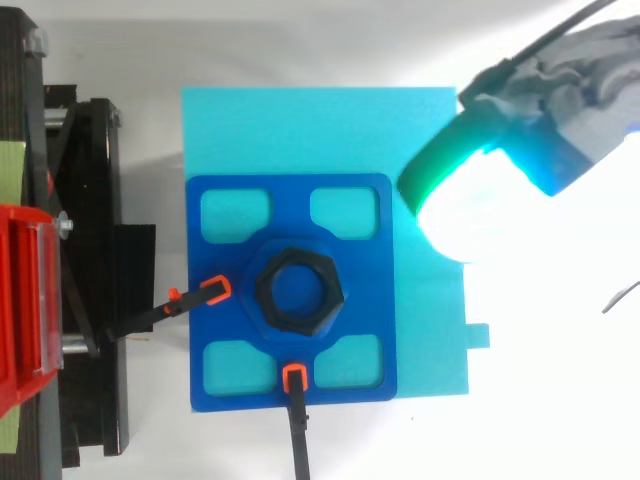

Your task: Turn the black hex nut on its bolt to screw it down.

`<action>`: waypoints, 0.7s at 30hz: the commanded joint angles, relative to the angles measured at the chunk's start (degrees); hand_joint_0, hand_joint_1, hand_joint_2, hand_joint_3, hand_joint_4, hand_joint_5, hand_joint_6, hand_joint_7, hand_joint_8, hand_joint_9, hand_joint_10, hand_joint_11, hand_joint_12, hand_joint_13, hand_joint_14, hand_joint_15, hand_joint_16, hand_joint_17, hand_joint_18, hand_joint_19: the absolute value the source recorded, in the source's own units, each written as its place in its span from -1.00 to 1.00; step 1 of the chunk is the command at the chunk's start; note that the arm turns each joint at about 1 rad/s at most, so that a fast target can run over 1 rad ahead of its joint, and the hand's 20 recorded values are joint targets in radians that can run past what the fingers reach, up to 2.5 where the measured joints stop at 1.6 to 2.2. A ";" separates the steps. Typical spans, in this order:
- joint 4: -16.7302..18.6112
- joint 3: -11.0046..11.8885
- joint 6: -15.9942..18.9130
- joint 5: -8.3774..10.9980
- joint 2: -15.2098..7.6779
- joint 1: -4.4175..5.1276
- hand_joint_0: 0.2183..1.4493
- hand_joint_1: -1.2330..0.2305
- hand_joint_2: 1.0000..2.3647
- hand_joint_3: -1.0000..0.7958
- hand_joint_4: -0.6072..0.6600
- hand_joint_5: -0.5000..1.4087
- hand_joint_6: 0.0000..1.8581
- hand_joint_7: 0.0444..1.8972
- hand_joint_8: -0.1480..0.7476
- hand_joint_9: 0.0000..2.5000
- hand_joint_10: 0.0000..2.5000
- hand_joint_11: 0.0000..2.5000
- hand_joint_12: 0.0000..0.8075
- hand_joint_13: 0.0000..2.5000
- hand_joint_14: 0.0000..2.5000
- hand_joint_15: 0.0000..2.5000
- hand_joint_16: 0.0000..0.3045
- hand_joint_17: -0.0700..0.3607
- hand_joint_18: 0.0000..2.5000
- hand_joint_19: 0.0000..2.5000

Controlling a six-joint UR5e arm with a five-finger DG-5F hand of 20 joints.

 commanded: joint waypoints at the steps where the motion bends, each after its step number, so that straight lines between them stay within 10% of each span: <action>1: 4.01 1.38 -6.20 0.37 -2.63 0.79 -0.52 0.01 -1.00 -0.44 0.22 -0.66 -0.46 -0.27 -0.22 -0.53 -1.00 -0.94 -0.34 -0.61 -1.00 -1.00 -0.71 -0.22 -0.62 -0.87; 9: 6.04 2.08 -9.19 4.06 -6.41 2.46 -0.52 0.01 -1.00 -0.44 0.23 -0.66 -0.46 -0.27 -0.22 -0.53 -1.00 -0.93 -0.34 -0.62 -1.00 -1.00 -0.71 -0.22 -0.63 -0.87; 21: 9.11 7.62 -18.68 3.97 -11.77 4.83 -0.52 0.01 -1.00 -0.44 0.27 -0.64 -0.46 -0.21 -0.21 -0.54 -1.00 -0.92 -0.32 -0.63 -1.00 -1.00 -0.72 -0.22 -0.64 -0.88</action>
